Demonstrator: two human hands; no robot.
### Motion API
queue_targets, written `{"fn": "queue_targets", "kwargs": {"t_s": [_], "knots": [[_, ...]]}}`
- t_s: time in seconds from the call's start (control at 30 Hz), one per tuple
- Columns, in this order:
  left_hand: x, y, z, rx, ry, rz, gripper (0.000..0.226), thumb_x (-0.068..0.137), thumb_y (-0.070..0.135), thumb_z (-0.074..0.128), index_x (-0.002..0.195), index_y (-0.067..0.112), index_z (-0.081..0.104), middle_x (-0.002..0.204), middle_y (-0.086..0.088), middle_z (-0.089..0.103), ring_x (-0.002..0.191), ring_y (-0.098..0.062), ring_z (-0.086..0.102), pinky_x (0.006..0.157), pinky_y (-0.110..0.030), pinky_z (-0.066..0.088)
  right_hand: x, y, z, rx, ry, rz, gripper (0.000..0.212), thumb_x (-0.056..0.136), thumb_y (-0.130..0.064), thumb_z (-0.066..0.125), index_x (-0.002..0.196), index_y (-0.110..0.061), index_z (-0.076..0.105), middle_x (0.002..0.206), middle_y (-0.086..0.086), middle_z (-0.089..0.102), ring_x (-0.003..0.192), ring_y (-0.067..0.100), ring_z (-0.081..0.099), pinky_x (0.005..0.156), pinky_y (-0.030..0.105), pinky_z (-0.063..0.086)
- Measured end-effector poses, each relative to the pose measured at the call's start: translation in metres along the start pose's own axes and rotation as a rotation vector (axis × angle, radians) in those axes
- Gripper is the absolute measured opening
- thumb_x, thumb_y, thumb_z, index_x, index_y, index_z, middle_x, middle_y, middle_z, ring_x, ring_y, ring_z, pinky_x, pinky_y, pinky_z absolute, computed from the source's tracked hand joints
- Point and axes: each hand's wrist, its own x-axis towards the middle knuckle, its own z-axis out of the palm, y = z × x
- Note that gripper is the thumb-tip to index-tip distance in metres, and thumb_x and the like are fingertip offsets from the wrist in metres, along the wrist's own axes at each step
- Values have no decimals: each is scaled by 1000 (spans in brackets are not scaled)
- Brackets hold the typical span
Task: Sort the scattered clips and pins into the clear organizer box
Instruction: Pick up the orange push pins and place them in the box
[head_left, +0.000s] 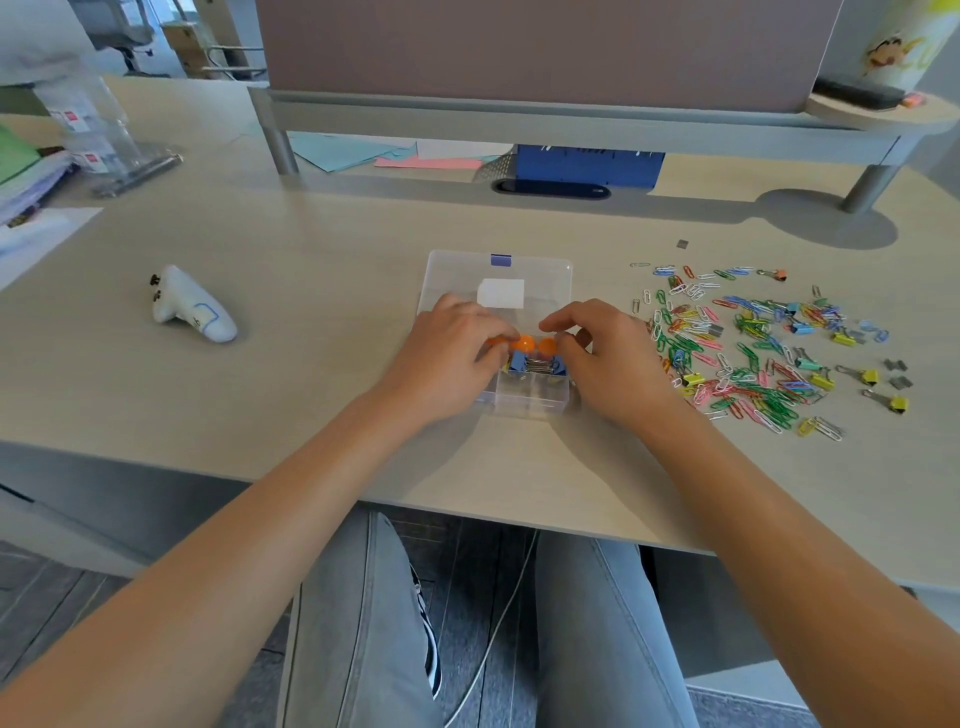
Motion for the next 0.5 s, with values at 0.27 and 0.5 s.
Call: {"fn": "queue_targets", "kwargs": {"t_s": [0.27,0.5], "knots": [[-16,2,12,94,17,-70,36,101,32,45,125,12,63,130,-3,60,121,-27,50,96,-42,42,-18,-1,-5,-67,105,26,27,99,-20,57,123,-12,66,118,4,62,73,9,56,71,27,45],[-20,4,16,243,65,-66,51,100,39,22,112,12,64,118,-2,62,108,-25,55,86,-42,45,-40,1,-3,-91,80,-3,26,99,-21,56,121,-15,70,107,3,67,75,12,51,63,24,34]]}}
